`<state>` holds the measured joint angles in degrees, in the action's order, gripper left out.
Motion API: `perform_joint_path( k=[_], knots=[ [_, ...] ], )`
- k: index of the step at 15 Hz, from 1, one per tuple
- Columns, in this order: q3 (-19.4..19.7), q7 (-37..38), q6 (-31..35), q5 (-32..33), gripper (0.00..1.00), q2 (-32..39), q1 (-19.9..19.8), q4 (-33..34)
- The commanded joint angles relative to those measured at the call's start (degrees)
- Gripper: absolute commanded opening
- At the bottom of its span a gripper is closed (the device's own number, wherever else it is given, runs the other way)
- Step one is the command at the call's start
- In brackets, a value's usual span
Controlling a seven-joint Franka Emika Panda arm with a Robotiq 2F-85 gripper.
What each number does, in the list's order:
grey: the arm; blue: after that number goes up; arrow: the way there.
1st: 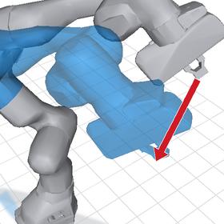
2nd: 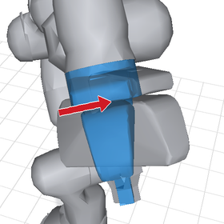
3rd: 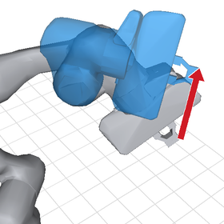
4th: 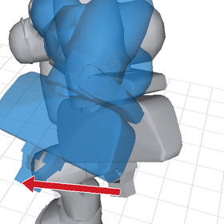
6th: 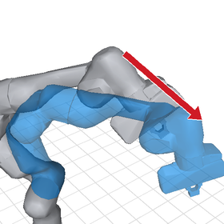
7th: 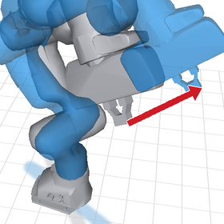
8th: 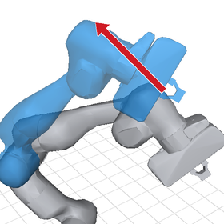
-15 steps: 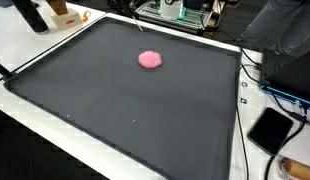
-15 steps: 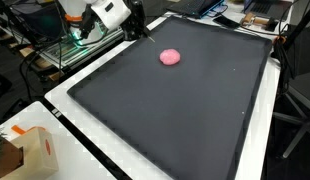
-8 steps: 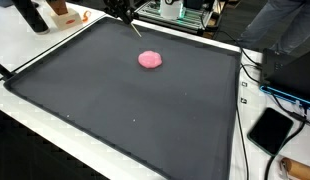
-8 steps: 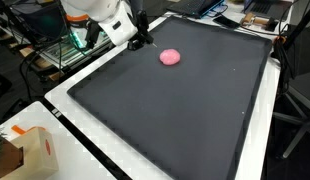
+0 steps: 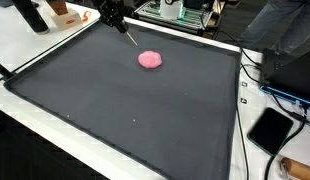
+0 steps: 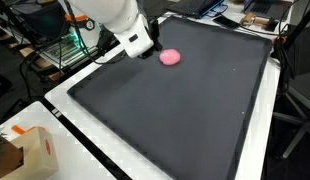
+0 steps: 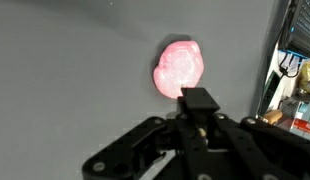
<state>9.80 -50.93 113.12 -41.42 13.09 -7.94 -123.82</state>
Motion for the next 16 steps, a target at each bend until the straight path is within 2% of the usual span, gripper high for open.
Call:
perform_joint_path(
  k=[1,8,16],
  knots=[
    [-1.97,3.45,-1.6,0.87,0.03,3.49,-1.45,4.74],
    [-4.46,10.17,-1.01,4.95,0.03,7.14,-0.62,10.97],
    [-9.12,19.86,-0.62,16.69,0.03,8.99,1.92,16.2]
  ],
)
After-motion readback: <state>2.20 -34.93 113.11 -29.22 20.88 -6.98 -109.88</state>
